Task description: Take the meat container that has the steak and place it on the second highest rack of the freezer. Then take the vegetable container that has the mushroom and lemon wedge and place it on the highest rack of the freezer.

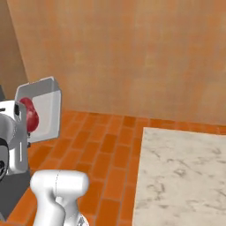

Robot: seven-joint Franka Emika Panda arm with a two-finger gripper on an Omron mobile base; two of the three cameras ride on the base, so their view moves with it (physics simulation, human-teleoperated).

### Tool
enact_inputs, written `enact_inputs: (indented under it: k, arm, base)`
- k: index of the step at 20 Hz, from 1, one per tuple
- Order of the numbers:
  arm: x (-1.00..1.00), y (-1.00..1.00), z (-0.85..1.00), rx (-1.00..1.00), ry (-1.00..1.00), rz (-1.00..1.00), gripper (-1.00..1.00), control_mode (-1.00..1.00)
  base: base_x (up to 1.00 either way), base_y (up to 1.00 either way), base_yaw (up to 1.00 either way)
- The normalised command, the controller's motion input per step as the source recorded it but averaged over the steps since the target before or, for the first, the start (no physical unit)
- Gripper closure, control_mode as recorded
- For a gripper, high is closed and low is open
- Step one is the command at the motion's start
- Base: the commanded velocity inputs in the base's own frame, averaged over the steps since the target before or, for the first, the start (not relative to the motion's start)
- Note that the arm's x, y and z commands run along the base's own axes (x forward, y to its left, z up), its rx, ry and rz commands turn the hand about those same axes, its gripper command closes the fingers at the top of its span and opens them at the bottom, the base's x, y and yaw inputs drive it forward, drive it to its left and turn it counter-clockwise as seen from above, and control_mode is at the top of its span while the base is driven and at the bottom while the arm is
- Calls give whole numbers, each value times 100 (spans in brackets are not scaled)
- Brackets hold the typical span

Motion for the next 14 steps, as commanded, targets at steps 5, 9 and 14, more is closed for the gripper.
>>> enact_inputs:
  k: [5,9,14]
  arm:
    - [0,0,0,0,0,0,100,100]
    - [0,0,0,0,0,0,100,100]
    - [0,0,0,0,0,0,100,100]
  base:
    - [94,-1,26]
    - [51,0,45]
    - [5,24,62]
